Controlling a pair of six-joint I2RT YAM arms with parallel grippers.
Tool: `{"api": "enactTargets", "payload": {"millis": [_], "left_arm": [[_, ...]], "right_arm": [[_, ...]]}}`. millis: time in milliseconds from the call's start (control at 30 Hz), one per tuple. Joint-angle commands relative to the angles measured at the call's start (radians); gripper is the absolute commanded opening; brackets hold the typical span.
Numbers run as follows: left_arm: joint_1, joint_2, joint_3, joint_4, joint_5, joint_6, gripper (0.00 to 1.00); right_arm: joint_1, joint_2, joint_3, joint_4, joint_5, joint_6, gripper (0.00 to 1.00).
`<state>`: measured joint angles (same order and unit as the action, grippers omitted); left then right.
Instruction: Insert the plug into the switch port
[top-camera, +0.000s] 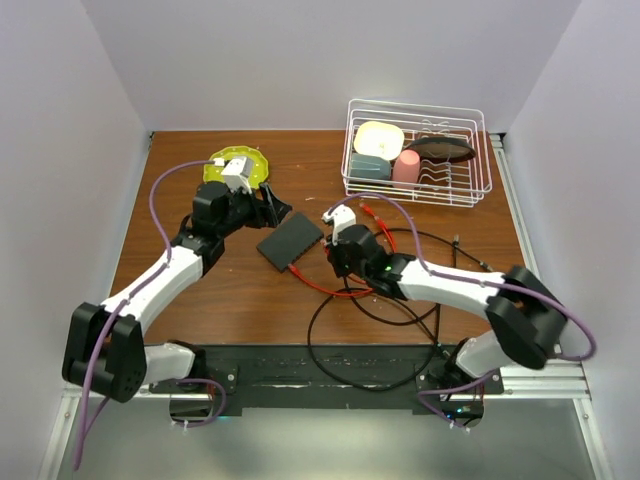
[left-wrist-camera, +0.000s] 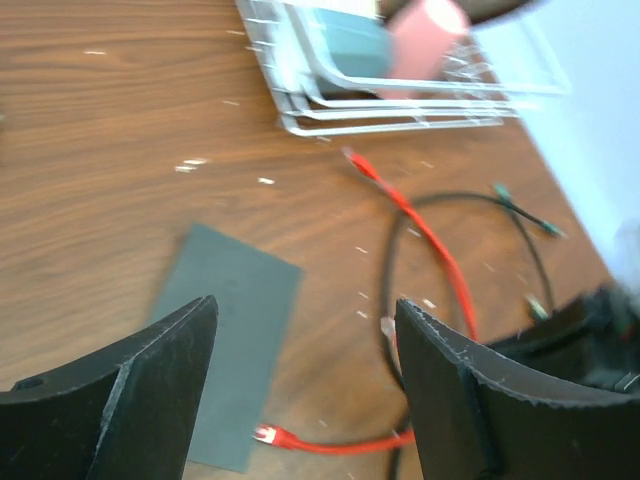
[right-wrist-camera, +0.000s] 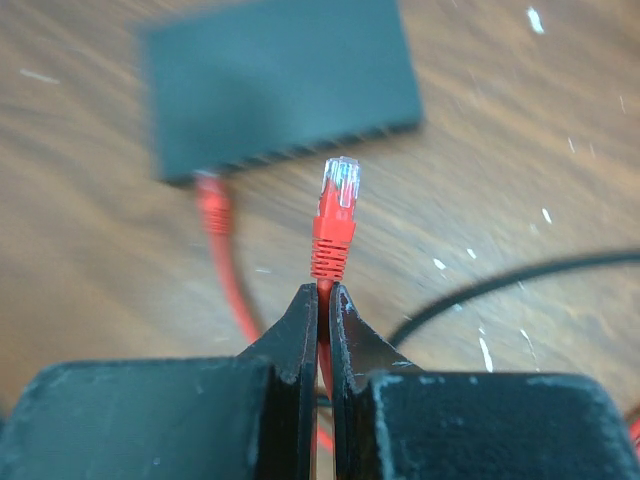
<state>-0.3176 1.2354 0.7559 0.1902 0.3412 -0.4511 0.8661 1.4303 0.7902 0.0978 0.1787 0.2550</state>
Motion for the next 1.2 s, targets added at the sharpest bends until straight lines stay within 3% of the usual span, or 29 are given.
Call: {"api": "enactTargets", "payload": {"millis": [0, 167, 333, 567, 833, 1067, 1167], "left_arm": [[-0.005, 0.078, 0.063, -0.127, -0.240, -0.001, 0.77], [-0.005, 0.150, 0.092, -0.181, -0.306, -0.006, 0.80], [-0.005, 0.191, 0.074, -0.206, -0.330, 0.000, 0.82], [-0.005, 0.248, 0.078, -0.146, -0.321, 0.029, 0.85], [-0.005, 0.328, 0.086, -0.055, -0.219, 0.015, 0.87], [-0.005, 0.397, 0.065, 0.003, -0.249, 0.018, 0.87], [-0.005, 0.440, 0.085, 0.003, -0.196, 0.031, 0.87]], "right_arm": [[0.042, 0.087, 0.101, -0.090, 0.243, 0.059, 0.00], [0.036, 0.162, 0.139, -0.064, 0.366, 0.072, 0.00], [-0.004, 0.310, 0.291, -0.058, 0.384, 0.052, 0.00], [-0.099, 0.501, 0.415, -0.020, 0.303, 0.078, 0.00], [-0.119, 0.579, 0.477, -0.004, 0.204, 0.033, 0.00], [-0.122, 0.591, 0.463, 0.028, 0.082, 0.029, 0.00], [-0.121, 0.587, 0.445, 0.039, 0.041, 0.029, 0.00]]}}
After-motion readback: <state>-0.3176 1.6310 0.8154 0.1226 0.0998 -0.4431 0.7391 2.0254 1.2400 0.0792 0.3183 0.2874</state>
